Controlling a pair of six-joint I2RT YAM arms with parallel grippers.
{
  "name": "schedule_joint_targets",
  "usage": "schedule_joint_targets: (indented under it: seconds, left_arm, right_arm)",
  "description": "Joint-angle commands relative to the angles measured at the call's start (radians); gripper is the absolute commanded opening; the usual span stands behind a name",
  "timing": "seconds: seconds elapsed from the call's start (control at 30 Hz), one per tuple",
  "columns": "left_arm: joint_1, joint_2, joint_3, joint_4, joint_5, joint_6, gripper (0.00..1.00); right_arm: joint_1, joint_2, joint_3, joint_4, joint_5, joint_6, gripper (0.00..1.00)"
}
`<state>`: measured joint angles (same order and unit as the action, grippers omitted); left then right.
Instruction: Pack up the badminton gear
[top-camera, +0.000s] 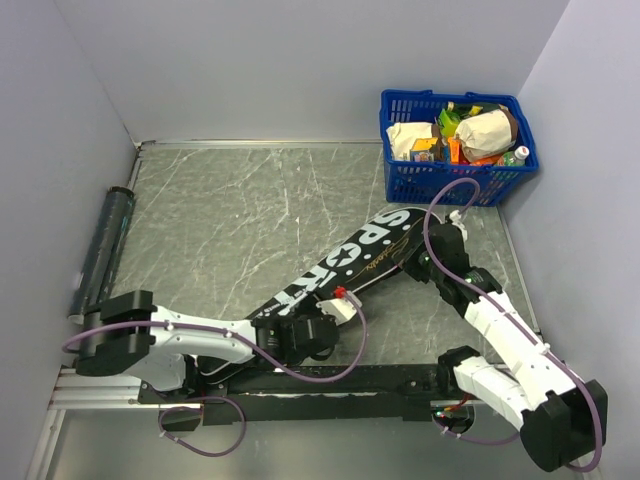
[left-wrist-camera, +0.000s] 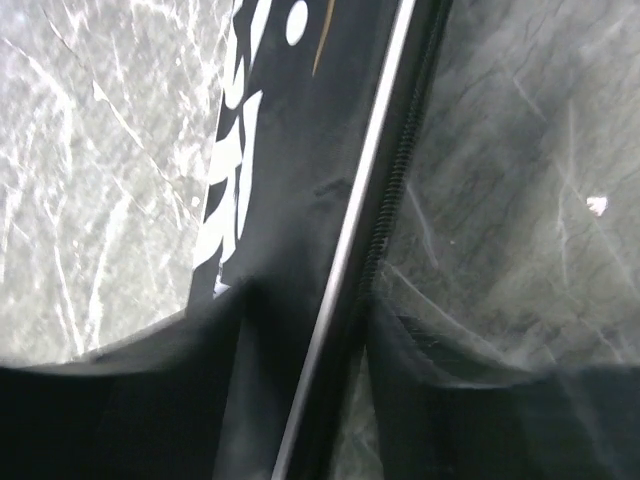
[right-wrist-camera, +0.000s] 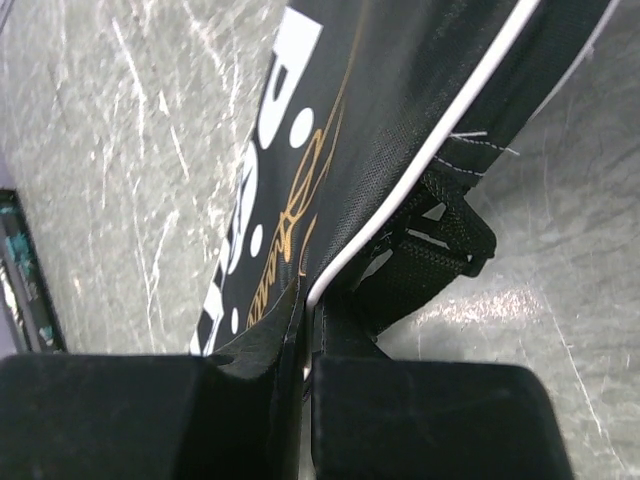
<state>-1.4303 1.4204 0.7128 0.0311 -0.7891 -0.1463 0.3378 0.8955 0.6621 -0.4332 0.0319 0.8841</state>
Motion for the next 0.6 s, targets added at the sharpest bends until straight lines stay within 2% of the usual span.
schedule_joint_targets:
  seconds: [0.0,0.03,0.07,0.17,0.27,0.33,0.37,0.43,0.53,0.57]
  left_arm:
    - [-0.002,0.049,0.042,0.009,-0.038,0.027,0.37]
    - [-0.001,0.054,0.042,0.01,-0.024,0.022,0.3]
    - [0.001,0.061,0.042,0.013,-0.018,0.021,0.17]
    - [0.002,0.069,0.042,0.013,0.007,0.016,0.06]
    - [0.005,0.057,0.034,0.007,0.065,0.02,0.13]
    - [0.01,0.04,0.021,0.013,0.109,0.033,0.13]
    - [0.021,0.017,0.016,0.016,0.151,0.037,0.02]
    - [0.036,-0.006,0.002,0.024,0.171,0.047,0.01]
    - [0.068,-0.034,0.025,-0.02,0.185,0.057,0.07]
    - [0.076,-0.043,0.033,-0.055,0.179,0.062,0.01]
  right_arm:
    - [-0.003,-0.062,0.062,0.004,-0.072,-0.039,0.0]
    - [-0.003,-0.066,0.065,-0.002,-0.076,-0.045,0.0]
    - [-0.002,-0.067,0.07,-0.012,-0.087,-0.05,0.0]
    - [-0.003,-0.072,0.077,-0.019,-0.11,-0.06,0.0]
    - [-0.002,-0.075,0.097,-0.035,-0.119,-0.077,0.0]
    - [-0.002,-0.076,0.117,-0.048,-0.121,-0.092,0.0]
    - [-0.002,-0.076,0.125,-0.055,-0.121,-0.096,0.0]
    - [-0.003,-0.073,0.142,-0.07,-0.124,-0.109,0.0]
    - [-0.003,-0.079,0.148,-0.078,-0.13,-0.125,0.0]
    - [-0.002,-0.078,0.149,-0.081,-0.132,-0.129,0.0]
